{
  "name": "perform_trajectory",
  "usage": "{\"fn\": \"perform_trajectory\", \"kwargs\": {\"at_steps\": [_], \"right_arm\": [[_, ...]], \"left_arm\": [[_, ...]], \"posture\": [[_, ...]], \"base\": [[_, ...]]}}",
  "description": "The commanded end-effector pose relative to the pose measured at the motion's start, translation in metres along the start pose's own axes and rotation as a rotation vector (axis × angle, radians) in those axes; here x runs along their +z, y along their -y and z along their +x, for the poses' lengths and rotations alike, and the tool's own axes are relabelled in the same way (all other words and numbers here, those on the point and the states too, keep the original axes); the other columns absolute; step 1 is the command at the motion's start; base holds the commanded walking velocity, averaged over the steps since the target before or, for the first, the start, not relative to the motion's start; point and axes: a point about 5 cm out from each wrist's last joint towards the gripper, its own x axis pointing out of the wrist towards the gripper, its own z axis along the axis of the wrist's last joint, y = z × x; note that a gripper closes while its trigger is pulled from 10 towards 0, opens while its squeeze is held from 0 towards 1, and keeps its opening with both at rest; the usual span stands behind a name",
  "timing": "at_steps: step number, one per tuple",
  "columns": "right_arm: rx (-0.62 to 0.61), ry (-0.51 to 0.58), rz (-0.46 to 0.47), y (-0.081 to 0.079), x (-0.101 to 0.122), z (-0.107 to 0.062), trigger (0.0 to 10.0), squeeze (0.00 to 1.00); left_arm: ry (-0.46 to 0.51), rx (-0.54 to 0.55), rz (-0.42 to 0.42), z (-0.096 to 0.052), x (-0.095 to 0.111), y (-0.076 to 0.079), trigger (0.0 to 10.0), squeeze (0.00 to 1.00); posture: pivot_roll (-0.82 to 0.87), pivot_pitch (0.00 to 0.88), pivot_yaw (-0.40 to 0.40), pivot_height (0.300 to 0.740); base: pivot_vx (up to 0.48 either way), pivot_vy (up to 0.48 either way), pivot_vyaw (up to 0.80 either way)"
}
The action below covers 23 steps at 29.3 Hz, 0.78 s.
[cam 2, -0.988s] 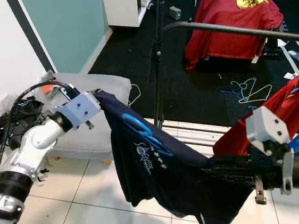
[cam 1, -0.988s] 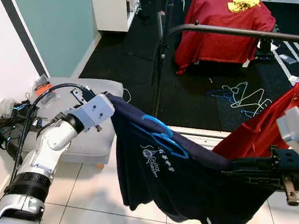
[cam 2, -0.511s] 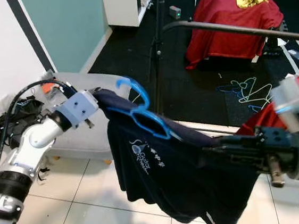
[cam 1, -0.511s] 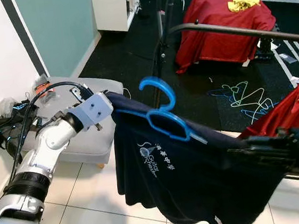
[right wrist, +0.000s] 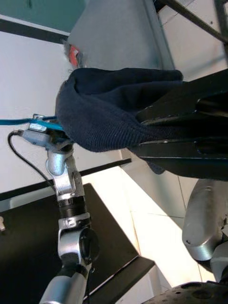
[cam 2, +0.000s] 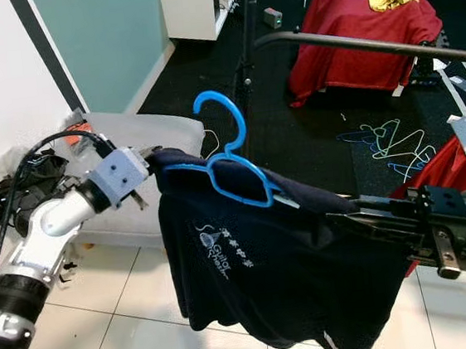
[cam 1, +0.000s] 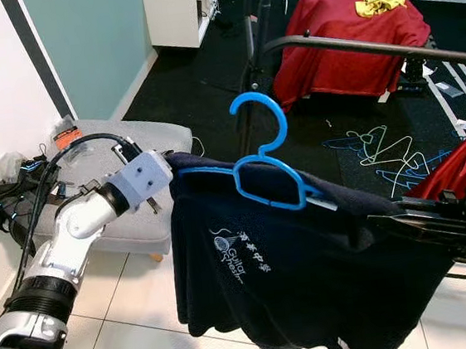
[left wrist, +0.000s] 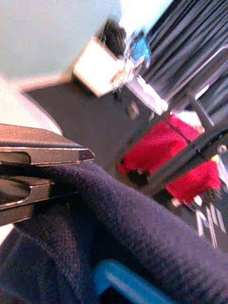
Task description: Hang hanger
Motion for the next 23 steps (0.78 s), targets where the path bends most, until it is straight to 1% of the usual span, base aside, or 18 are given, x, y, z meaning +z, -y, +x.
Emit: {"fn": "perform_trajectory", "kwargs": {"at_steps": [1,2,3,5,6,7,9,14,15,16,17,18,19,20,21,22,23], "right_arm": [[-0.002,0.036,-0.064,-0.001,0.006,-0.007,0.0,0.00],[-0.002,0.036,-0.064,-0.001,0.006,-0.007,0.0,0.00],[-0.013,0.009,-0.057,0.000,0.003,-0.007,0.0,0.00],[-0.013,0.009,-0.057,0.000,0.003,-0.007,0.0,0.00],[-0.019,-0.010,-0.049,0.000,0.000,-0.008,0.0,0.00],[-0.019,-0.010,-0.049,0.000,0.000,-0.008,0.0,0.00],[-0.031,-0.049,-0.032,0.001,-0.005,-0.010,0.0,0.00],[-0.035,-0.070,-0.026,0.001,-0.007,-0.010,0.0,0.00],[-0.038,-0.109,-0.017,0.002,-0.012,-0.011,0.0,0.00],[-0.038,-0.109,-0.017,0.002,-0.012,-0.011,0.0,0.00],[-0.041,-0.149,-0.008,0.002,-0.017,-0.012,0.0,0.00],[-0.041,-0.149,-0.008,0.002,-0.017,-0.012,0.0,0.00],[-0.045,-0.184,-0.002,0.002,-0.022,-0.012,0.0,0.00],[-0.045,-0.184,-0.002,0.002,-0.022,-0.012,0.0,0.00],[-0.047,-0.205,-0.001,0.003,-0.026,-0.012,0.0,0.00],[-0.047,-0.205,-0.001,0.003,-0.026,-0.012,0.0,0.00],[-0.050,-0.222,-0.004,0.003,-0.028,-0.012,0.0,0.00]], "left_arm": [[-0.091,-0.018,-0.129,-0.012,-0.020,0.005,10.0,0.00],[-0.091,-0.018,-0.129,-0.012,-0.020,0.005,10.0,0.00],[-0.093,-0.031,-0.148,-0.013,-0.021,0.004,10.0,0.33],[-0.093,-0.031,-0.148,-0.013,-0.021,0.004,10.0,0.33],[-0.098,-0.042,-0.162,-0.014,-0.021,0.003,10.0,1.00],[-0.098,-0.042,-0.162,-0.014,-0.021,0.003,10.0,1.00],[-0.105,-0.072,-0.185,-0.020,-0.022,-0.002,10.0,1.00],[-0.105,-0.079,-0.187,-0.023,-0.021,-0.006,10.0,1.00],[-0.087,-0.081,-0.201,-0.025,-0.018,-0.013,10.0,1.00],[-0.087,-0.081,-0.201,-0.025,-0.018,-0.013,10.0,1.00],[-0.048,-0.095,-0.243,-0.028,-0.012,-0.020,10.0,1.00],[-0.048,-0.095,-0.243,-0.028,-0.012,-0.020,10.0,1.00],[0.038,-0.143,-0.335,-0.030,0.002,-0.025,10.0,1.00],[0.038,-0.143,-0.335,-0.030,0.002,-0.025,10.0,1.00],[0.117,-0.195,-0.411,-0.033,0.015,-0.029,10.0,1.00],[0.117,-0.195,-0.411,-0.033,0.015,-0.029,10.0,1.00],[0.195,-0.249,-0.493,-0.035,0.026,-0.030,10.0,1.00]], "posture": [[0.01,0.187,-0.009,0.740],[0.01,0.187,-0.009,0.740],[0.01,0.187,-0.009,0.740],[0.01,0.187,-0.009,0.740],[0.01,0.187,-0.009,0.740],[0.01,0.187,-0.009,0.740],[0.01,0.188,-0.009,0.740],[0.01,0.188,-0.009,0.740],[0.01,0.192,-0.011,0.740],[0.01,0.192,-0.011,0.740],[0.01,0.192,-0.011,0.740],[0.01,0.192,-0.011,0.740],[0.01,0.193,-0.010,0.740],[0.01,0.193,-0.010,0.740],[0.01,0.193,-0.010,0.740],[0.01,0.193,-0.010,0.740],[0.01,0.193,-0.010,0.740]], "base": [[0.000,0.000,0.00],[0.000,0.000,0.00],[0.000,0.000,0.00],[0.000,0.000,0.00],[0.000,0.000,0.00],[0.000,0.000,0.00],[0.000,0.000,0.00],[0.000,0.000,0.00],[0.000,0.000,0.00],[0.000,0.000,0.00],[0.000,0.000,0.00],[0.000,0.000,0.00],[0.000,0.000,0.00],[0.000,0.000,0.00],[0.000,0.000,0.00],[0.000,0.000,0.00],[0.000,0.000,0.00]]}}
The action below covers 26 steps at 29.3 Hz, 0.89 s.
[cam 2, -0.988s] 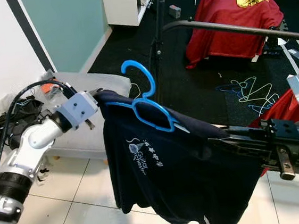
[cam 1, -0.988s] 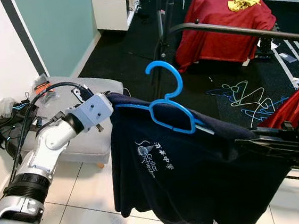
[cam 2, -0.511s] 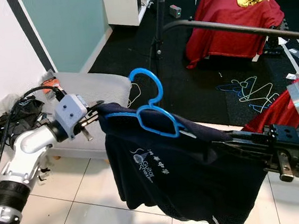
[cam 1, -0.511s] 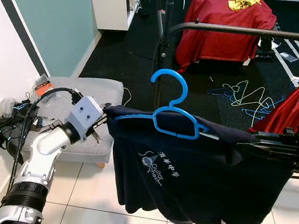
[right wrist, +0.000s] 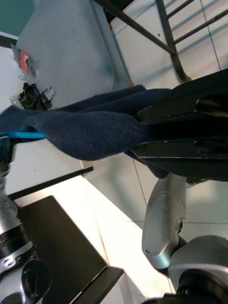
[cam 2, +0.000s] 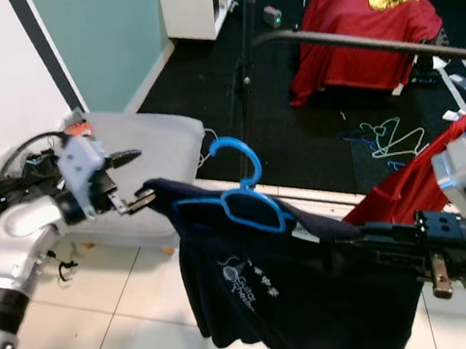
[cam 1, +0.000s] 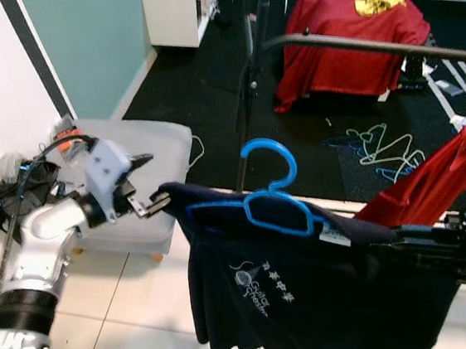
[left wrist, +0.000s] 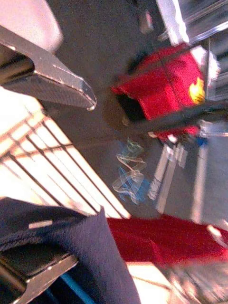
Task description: Hang hanger
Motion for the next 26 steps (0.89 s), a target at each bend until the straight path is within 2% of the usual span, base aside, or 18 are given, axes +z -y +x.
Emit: {"fn": "perform_trajectory", "kwargs": {"at_steps": [1,2,4,6,7,8,10,11,12,13,14,15,16,17,26], "right_arm": [[0.010,-0.025,-0.013,0.000,-0.001,0.000,0.0,0.00],[0.006,-0.030,-0.020,0.001,-0.001,0.001,0.0,0.00],[0.006,-0.030,-0.020,0.001,-0.001,0.001,0.0,0.00],[0.003,-0.023,-0.035,0.002,0.000,0.002,0.0,0.00],[0.003,-0.023,-0.035,0.002,0.000,0.002,0.0,0.00],[0.011,-0.005,-0.047,0.002,0.004,0.003,0.0,0.00],[0.011,-0.005,-0.047,0.002,0.004,0.003,0.0,0.00],[0.025,0.016,-0.061,0.001,0.010,0.004,0.0,0.00],[0.039,0.034,-0.073,0.000,0.014,0.005,0.0,0.00],[0.055,0.051,-0.083,-0.001,0.017,0.005,0.0,0.00],[0.071,0.068,-0.092,-0.002,0.021,0.006,0.0,0.00],[0.085,0.083,-0.100,-0.004,0.025,0.006,0.0,0.00],[0.085,0.083,-0.100,-0.004,0.025,0.006,0.0,0.00],[0.097,0.094,-0.108,-0.004,0.028,0.006,0.0,0.00],[0.102,0.106,-0.138,-0.003,0.036,0.004,0.0,0.00]], "left_arm": [[0.026,-0.033,-0.028,-0.007,0.009,-0.002,10.0,1.00],[0.089,-0.107,-0.106,-0.007,0.018,0.005,10.0,1.00],[0.089,-0.107,-0.106,-0.007,0.018,0.005,10.0,1.00],[0.172,-0.190,-0.212,-0.006,0.025,0.015,10.0,1.00],[0.172,-0.190,-0.212,-0.006,0.025,0.015,10.0,1.00],[0.193,-0.225,-0.261,-0.004,0.024,0.021,10.0,1.00],[0.193,-0.225,-0.261,-0.004,0.024,0.021,10.0,1.00],[0.181,-0.262,-0.292,-0.001,0.018,0.029,10.0,1.00],[0.162,-0.291,-0.308,0.001,0.013,0.035,10.0,0.93],[0.140,-0.317,-0.325,0.002,0.010,0.040,10.0,0.71],[0.121,-0.335,-0.331,0.004,0.008,0.044,10.0,0.27],[0.110,-0.349,-0.338,0.005,0.006,0.048,10.0,0.16],[0.110,-0.349,-0.338,0.005,0.006,0.048,10.0,0.16],[0.103,-0.362,-0.348,0.005,0.006,0.050,10.0,0.00],[0.100,-0.425,-0.383,0.006,0.012,0.057,10.0,0.00]], "posture": [[0.01,0.193,-0.010,0.740],[0.01,0.193,-0.010,0.740],[0.01,0.193,-0.010,0.740],[0.01,0.189,-0.006,0.740],[0.01,0.189,-0.006,0.740],[0.01,0.189,-0.006,0.740],[0.01,0.189,-0.006,0.740],[0.01,0.186,-0.004,0.740],[0.01,0.186,-0.001,0.740],[0.01,0.186,-0.001,0.740],[0.01,0.182,-0.002,0.740],[0.01,0.182,-0.002,0.740],[0.01,0.182,-0.002,0.740],[0.01,0.182,-0.002,0.740],[0.01,0.175,0.004,0.740]], "base": [[0.000,0.000,0.00],[0.000,0.000,0.00],[0.000,0.000,0.00],[0.000,0.000,0.00],[0.000,0.000,0.00],[0.000,0.000,0.00],[0.000,0.000,0.00],[0.000,0.000,0.00],[0.000,0.000,0.00],[0.000,0.000,0.00],[0.000,0.000,0.00],[0.000,0.000,0.00],[0.000,0.000,0.00],[0.000,0.000,0.00],[0.000,0.000,0.00]]}}
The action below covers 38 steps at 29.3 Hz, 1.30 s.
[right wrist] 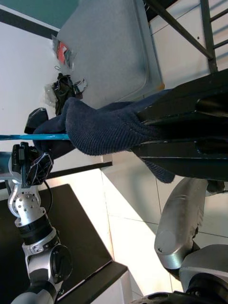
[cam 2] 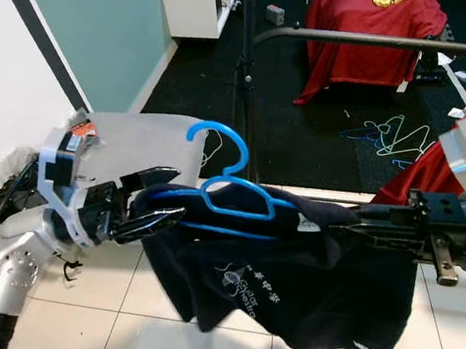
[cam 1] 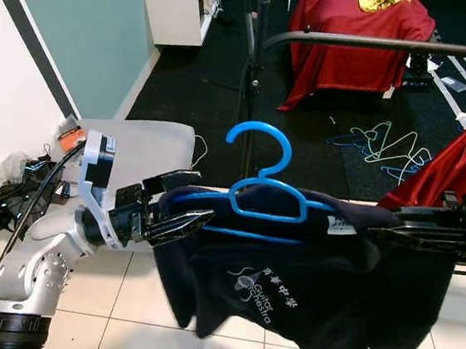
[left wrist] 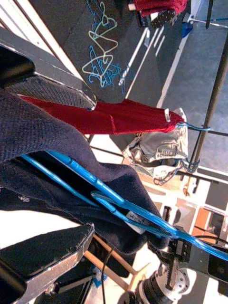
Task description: Hang hanger
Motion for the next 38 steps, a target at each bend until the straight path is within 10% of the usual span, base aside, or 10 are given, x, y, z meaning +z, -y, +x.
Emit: {"fn": "perform_trajectory", "kwargs": {"at_steps": [1,23,38], "right_arm": [[0.019,0.009,-0.030,-0.003,0.007,0.000,0.0,0.00],[-0.124,-0.023,-0.056,0.018,0.001,-0.008,0.0,0.00],[-0.114,-0.101,-0.029,0.016,-0.008,-0.010,0.0,0.00]], "left_arm": [[-0.007,-0.027,-0.018,0.001,-0.004,0.004,10.0,0.00],[-0.003,-0.132,-0.032,0.020,-0.001,0.022,10.0,0.00],[0.067,0.053,0.078,0.030,0.010,-0.003,10.0,0.00]], "posture": [[0.01,0.175,0.004,0.740],[0.01,0.178,0.006,0.740],[0.00,0.175,0.008,0.740]], "base": [[0.000,0.000,0.00],[0.000,0.000,0.00],[0.000,0.000,0.00]]}}
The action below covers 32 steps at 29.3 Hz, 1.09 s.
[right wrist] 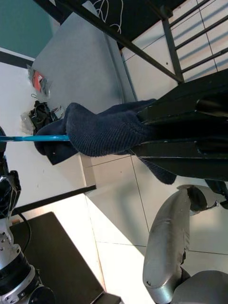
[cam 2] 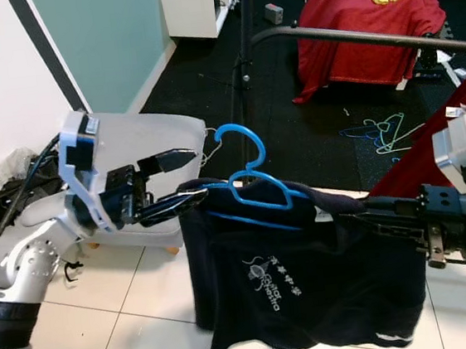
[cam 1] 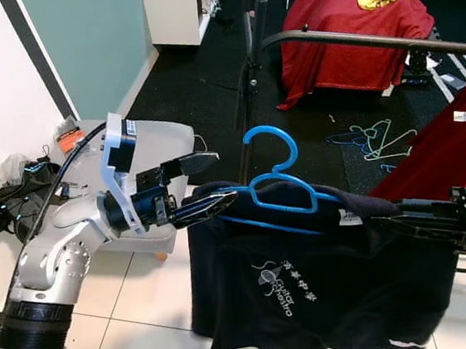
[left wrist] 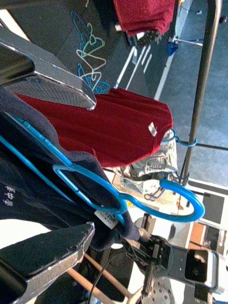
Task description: Hang hanger
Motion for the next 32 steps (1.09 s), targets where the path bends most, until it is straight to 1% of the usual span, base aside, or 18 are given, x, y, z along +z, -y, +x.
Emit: {"fn": "perform_trajectory", "kwargs": {"at_steps": [1,3,4,5,6,7,8,9,11,12,18,22,24,27,30,31,32], "right_arm": [[0.014,-0.016,-0.023,-0.002,0.002,0.000,0.0,0.00],[0.014,-0.016,-0.023,-0.002,0.002,0.000,0.0,0.00],[0.018,-0.020,-0.024,-0.002,0.001,0.002,0.0,0.00],[0.018,-0.020,-0.024,-0.002,0.001,0.002,0.0,0.00],[0.022,-0.018,-0.027,-0.002,0.001,0.003,0.0,0.00],[0.022,-0.018,-0.027,-0.002,0.001,0.003,0.0,0.00],[0.026,-0.014,-0.031,-0.002,0.002,0.003,0.0,0.00],[0.028,-0.006,-0.035,-0.002,0.004,0.003,0.0,0.00],[0.028,-0.006,-0.035,-0.002,0.004,0.003,0.0,0.00],[0.029,-0.003,-0.038,-0.002,0.005,0.003,0.0,0.00],[0.030,0.002,-0.045,-0.001,0.006,0.001,0.0,0.00],[0.035,0.011,-0.049,-0.002,0.008,0.002,0.0,0.00],[0.048,0.031,-0.052,-0.003,0.011,0.003,0.0,0.00],[0.048,0.031,-0.052,-0.003,0.011,0.003,0.0,0.00],[0.074,0.058,-0.051,-0.006,0.016,0.003,0.0,0.00],[0.083,0.062,-0.052,-0.007,0.017,0.003,0.0,0.00],[0.083,0.062,-0.052,-0.007,0.017,0.003,0.0,0.00]], "left_arm": [[0.038,0.012,0.017,0.006,0.003,0.000,10.0,0.00],[0.038,0.012,0.017,0.006,0.003,0.000,10.0,0.00],[0.003,-0.015,0.033,0.012,-0.004,0.005,10.0,0.00],[0.003,-0.015,0.033,0.012,-0.004,0.005,10.0,0.00],[-0.036,-0.039,0.043,0.016,-0.011,0.010,10.0,0.00],[-0.036,-0.039,0.043,0.016,-0.011,0.010,10.0,0.00],[-0.075,-0.053,0.055,0.017,-0.018,0.013,10.0,0.00],[-0.104,-0.055,0.066,0.017,-0.023,0.014,10.0,0.00],[-0.104,-0.055,0.066,0.017,-0.023,0.014,10.0,0.00],[-0.121,-0.057,0.074,0.016,-0.027,0.013,10.0,0.00],[-0.154,-0.106,0.067,0.010,-0.031,0.017,10.0,0.00],[-0.170,-0.093,0.081,0.009,-0.033,0.015,10.0,0.00],[-0.186,-0.071,0.100,0.009,-0.037,0.013,10.0,0.00],[-0.186,-0.071,0.100,0.009,-0.037,0.013,10.0,0.00],[-0.192,-0.028,0.126,0.010,-0.041,0.009,10.0,0.00],[-0.212,-0.015,0.140,0.010,-0.044,0.007,10.0,0.00],[-0.212,-0.015,0.140,0.010,-0.044,0.007,10.0,0.00]], "posture": [[0.01,0.174,0.007,0.740],[0.01,0.174,0.007,0.740],[0.01,0.174,0.008,0.740],[0.01,0.174,0.008,0.740],[0.01,0.174,0.009,0.740],[0.01,0.174,0.009,0.740],[0.00,0.175,0.009,0.740],[0.00,0.175,0.009,0.740],[0.00,0.175,0.009,0.740],[0.00,0.175,0.009,0.740],[0.00,0.174,0.008,0.740],[0.00,0.173,0.008,0.740],[0.00,0.173,0.008,0.740],[0.00,0.173,0.008,0.740],[0.00,0.173,0.008,0.740],[0.00,0.173,0.008,0.740],[0.00,0.173,0.008,0.740]], "base": [[0.000,0.000,0.00],[0.000,0.000,0.00],[0.000,0.000,0.00],[0.000,0.000,0.00],[0.000,0.000,0.00],[0.000,0.000,0.00],[0.000,0.000,0.00],[0.000,0.000,0.00],[0.000,0.000,0.00],[0.000,0.000,0.00],[0.000,0.000,0.00],[0.000,0.000,0.00],[0.000,0.000,0.00],[0.000,0.000,0.00],[0.000,0.000,0.00],[0.000,0.000,0.00],[0.000,0.000,0.00]]}}
